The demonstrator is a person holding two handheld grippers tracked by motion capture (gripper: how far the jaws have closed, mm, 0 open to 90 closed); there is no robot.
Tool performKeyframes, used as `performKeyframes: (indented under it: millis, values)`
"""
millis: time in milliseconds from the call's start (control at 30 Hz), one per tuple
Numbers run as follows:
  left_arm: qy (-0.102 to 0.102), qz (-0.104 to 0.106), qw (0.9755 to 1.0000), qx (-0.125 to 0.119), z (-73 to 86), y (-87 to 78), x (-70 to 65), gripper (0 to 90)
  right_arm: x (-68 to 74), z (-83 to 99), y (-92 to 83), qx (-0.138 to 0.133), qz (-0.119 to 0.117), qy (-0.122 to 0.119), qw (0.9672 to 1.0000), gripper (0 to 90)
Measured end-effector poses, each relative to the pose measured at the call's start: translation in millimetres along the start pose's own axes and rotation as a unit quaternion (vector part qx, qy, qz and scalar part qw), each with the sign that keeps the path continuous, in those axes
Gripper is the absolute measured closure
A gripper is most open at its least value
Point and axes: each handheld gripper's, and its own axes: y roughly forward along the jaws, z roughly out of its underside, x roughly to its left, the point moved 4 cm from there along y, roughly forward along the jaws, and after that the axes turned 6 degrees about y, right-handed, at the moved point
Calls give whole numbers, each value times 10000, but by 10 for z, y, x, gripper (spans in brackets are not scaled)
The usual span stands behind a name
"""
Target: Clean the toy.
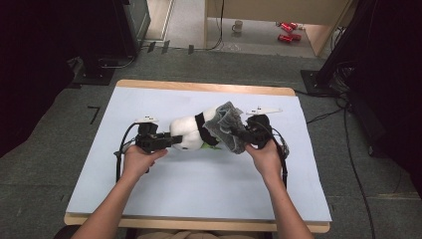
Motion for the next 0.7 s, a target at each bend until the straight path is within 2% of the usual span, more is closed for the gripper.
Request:
performKeyframes:
  millis: [200,300,367,400,433,467,533,600,700]
  values:
    - [6,38,10000,19,4,-3,5,572,-127,52,15,27,-48,212,9998,758]
    - [-19,56,10000,40,7,-10,14,572,-181,65,9,63,23,256,9996,758]
    - [-26,58,10000,66,13,-21,30,572,-242,77,3,93,206,247,9994,759]
    - [-39,61,9999,97,21,-36,43,574,-287,86,-3,137,375,253,9989,759]
    - [19,92,9999,137,33,-51,58,575,-338,95,-7,180,484,278,9983,759]
    - [30,97,9998,164,43,-60,65,575,-390,100,-19,184,475,323,9982,759]
    - [24,100,9998,184,47,-66,67,575,-452,82,-70,85,426,526,9977,759]
    - [7,112,9998,156,47,-59,63,576,-450,21,-150,-129,267,630,9976,759]
    - [37,123,9998,145,62,-63,64,576,-364,-99,-264,-502,105,543,9972,759]
